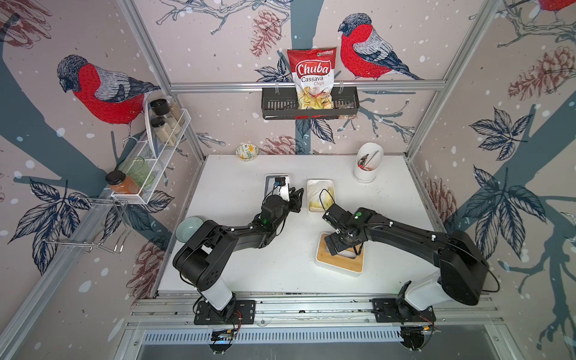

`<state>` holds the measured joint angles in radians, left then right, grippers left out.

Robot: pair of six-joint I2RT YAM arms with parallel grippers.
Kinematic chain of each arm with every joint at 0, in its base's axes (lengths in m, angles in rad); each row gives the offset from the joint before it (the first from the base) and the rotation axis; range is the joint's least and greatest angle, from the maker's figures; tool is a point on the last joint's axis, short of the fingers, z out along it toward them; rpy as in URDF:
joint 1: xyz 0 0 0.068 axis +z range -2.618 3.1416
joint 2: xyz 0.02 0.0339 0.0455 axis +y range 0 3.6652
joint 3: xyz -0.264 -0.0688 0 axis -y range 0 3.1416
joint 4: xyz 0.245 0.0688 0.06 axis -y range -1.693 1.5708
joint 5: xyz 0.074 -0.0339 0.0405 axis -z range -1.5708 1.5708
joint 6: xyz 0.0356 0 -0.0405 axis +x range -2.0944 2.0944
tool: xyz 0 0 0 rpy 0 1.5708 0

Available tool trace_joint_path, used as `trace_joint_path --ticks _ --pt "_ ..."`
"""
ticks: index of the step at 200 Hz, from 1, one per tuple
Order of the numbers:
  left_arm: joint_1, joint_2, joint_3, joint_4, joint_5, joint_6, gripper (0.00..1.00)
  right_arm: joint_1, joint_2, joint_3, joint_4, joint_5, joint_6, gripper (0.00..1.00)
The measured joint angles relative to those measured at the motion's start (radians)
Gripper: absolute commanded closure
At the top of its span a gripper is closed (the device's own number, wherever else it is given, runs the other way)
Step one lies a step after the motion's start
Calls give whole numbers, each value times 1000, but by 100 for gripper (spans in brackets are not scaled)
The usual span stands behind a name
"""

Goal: Put the tissue paper into the tissue box
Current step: Pick up the box lid from the center of the board.

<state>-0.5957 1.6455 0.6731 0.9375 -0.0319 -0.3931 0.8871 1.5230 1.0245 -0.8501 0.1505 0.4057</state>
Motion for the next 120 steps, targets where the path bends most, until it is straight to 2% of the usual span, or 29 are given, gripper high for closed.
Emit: trace_joint_path --ticks 52,120 --pt "10 -10 -14 3 6 -12 56 -31 73 2 7 26 1 2" --pt "19 -14 -20 11 6 -22 56 -42 105 40 76 -14 -23 39"
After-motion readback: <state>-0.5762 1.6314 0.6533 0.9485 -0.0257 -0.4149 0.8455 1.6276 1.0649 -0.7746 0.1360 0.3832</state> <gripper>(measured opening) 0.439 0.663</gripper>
